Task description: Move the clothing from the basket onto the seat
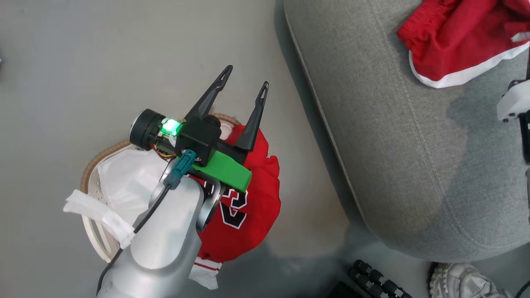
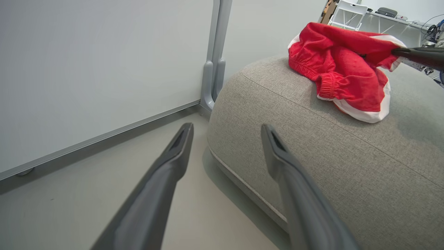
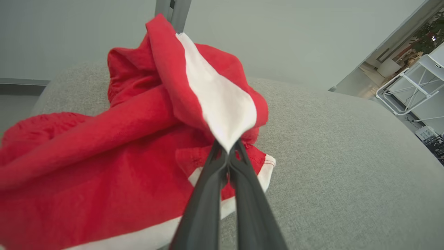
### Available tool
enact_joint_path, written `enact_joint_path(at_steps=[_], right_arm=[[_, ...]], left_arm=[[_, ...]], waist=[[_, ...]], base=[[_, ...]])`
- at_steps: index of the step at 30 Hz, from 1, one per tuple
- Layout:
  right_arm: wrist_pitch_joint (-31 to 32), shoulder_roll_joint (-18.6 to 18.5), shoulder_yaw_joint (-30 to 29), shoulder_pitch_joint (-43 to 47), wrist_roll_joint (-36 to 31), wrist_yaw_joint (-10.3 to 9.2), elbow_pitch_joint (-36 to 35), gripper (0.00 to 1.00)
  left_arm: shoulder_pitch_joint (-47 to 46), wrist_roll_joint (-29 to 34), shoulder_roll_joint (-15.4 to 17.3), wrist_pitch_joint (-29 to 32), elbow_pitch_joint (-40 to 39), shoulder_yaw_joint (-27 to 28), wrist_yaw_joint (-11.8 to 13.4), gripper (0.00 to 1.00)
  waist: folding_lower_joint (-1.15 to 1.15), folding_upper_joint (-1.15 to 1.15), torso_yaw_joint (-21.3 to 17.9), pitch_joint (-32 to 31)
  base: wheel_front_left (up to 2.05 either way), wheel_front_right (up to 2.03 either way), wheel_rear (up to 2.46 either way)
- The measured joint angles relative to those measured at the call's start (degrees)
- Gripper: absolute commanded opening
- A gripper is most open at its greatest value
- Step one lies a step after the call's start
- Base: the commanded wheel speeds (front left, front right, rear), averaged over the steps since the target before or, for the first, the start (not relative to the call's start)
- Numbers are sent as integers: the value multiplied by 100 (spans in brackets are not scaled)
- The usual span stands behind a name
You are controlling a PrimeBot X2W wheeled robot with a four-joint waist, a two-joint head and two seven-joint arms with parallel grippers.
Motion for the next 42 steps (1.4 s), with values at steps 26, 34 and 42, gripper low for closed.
enact_joint_path(at_steps=[26,34,42], right_arm=[[0,615,646,1301,694,0,-1433,100],[0,905,755,1733,755,0,-1380,100],[0,1112,836,2298,742,0,-1273,100]], left_arm=[[1059,-527,1,0,31,630,413,100],[1512,-537,3,0,64,1196,565,100],[2101,-508,4,0,82,1729,573,100]], waist=[[-1,0,656,-1371],[-1,0,1132,-1827],[-1,0,1436,-2414]], base=[[0,0,0],[0,0,0],[0,0,0]])
